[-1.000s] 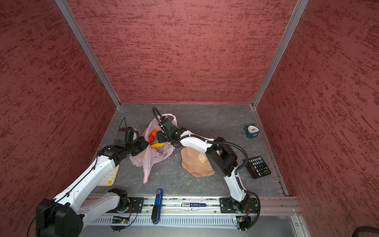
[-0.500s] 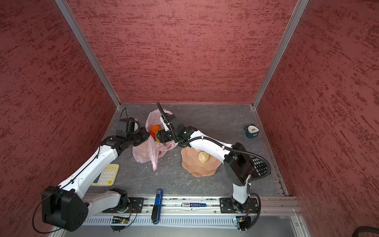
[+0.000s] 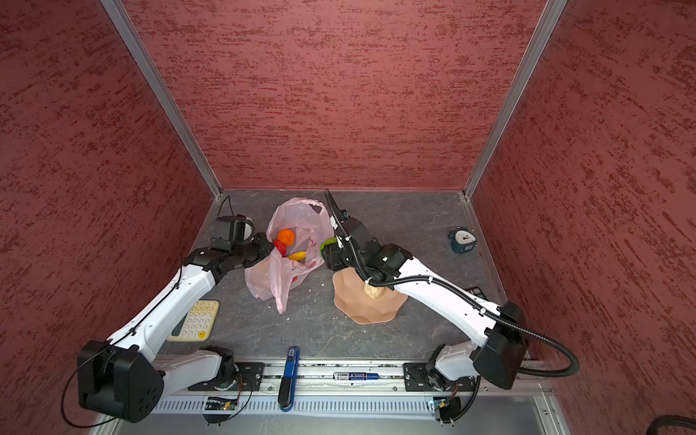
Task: Take the fake fruits out of the plastic bag
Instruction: 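Carry the green fruit with the right gripper into the peach bowl and release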
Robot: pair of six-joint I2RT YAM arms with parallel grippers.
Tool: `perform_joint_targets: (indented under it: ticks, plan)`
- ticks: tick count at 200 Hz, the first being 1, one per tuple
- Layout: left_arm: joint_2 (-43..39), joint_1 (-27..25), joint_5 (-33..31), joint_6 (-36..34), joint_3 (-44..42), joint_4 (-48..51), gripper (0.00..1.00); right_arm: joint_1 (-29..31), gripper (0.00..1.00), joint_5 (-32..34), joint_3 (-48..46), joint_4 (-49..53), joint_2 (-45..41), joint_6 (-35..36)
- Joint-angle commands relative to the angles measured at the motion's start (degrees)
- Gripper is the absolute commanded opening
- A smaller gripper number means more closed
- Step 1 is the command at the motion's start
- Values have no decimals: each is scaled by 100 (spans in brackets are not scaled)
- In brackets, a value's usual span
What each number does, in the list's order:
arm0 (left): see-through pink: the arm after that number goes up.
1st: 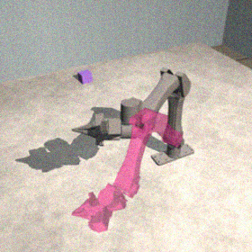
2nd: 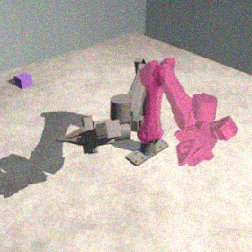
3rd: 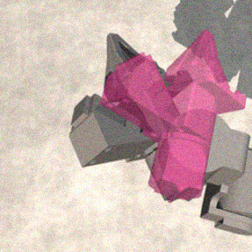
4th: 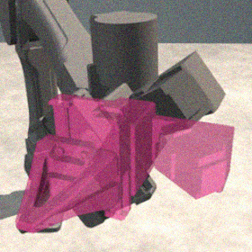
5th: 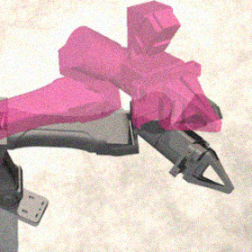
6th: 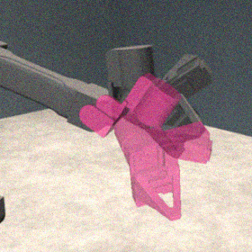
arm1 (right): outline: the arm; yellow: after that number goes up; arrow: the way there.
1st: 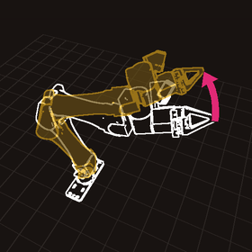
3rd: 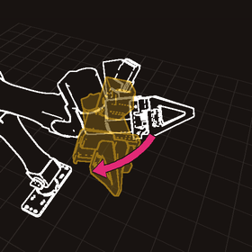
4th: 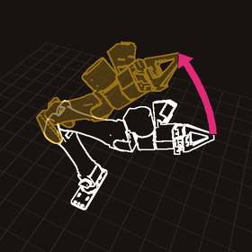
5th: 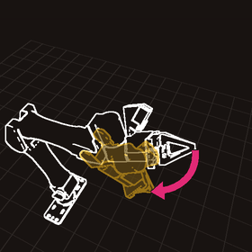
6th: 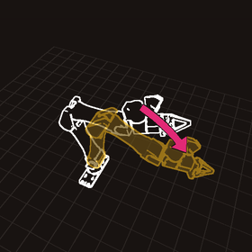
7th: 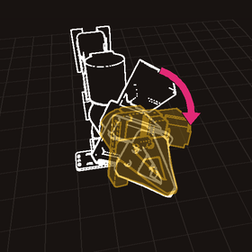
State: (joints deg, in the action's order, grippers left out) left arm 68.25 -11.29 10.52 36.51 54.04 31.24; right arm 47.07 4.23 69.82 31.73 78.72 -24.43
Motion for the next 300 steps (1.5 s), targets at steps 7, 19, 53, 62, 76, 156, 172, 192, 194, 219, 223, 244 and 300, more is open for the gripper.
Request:
perform_joint_targets:
  ticks: [7,19,53,62,76,156,172,192,194,219,223,244,300]
  plan:
    - [-32,57,39,-366,200,430,0,-359,38,625,-556,148,-60,-139]
    - [-31,57,-20,-461,238,632,0,-464,38,698,-692,68,21,-60]
    - [-50,63,-40,-601,237,854,0,-628,38,575,-864,-108,583,175]
    - [-40,63,-46,-623,245,887,0,-645,39,532,-897,-158,761,232]
    - [-31,61,-51,-641,254,908,0,-653,39,463,-957,-247,956,279]
    - [-14,75,-34,-671,267,932,0,-656,54,424,-1376,-500,1249,254]
    - [-5,70,-12,-663,273,922,0,-655,58,434,-1422,-531,1251,250]
    - [13,74,-2,-654,282,900,0,-653,63,438,-1445,-562,1294,267]
    - [13,70,3,-654,282,905,0,-655,64,438,-1445,-562,1299,264]
    - [46,75,10,-677,317,925,0,-655,77,533,-1434,-571,1384,236]
    - [44,74,-1,-685,326,935,0,-655,78,543,-1428,-575,1399,229]
    - [57,74,-4,-715,352,1006,0,-653,84,551,-1418,-610,1354,204]
    - [-9,68,4,-899,390,1481,0,-656,88,437,-1102,-354,682,233]
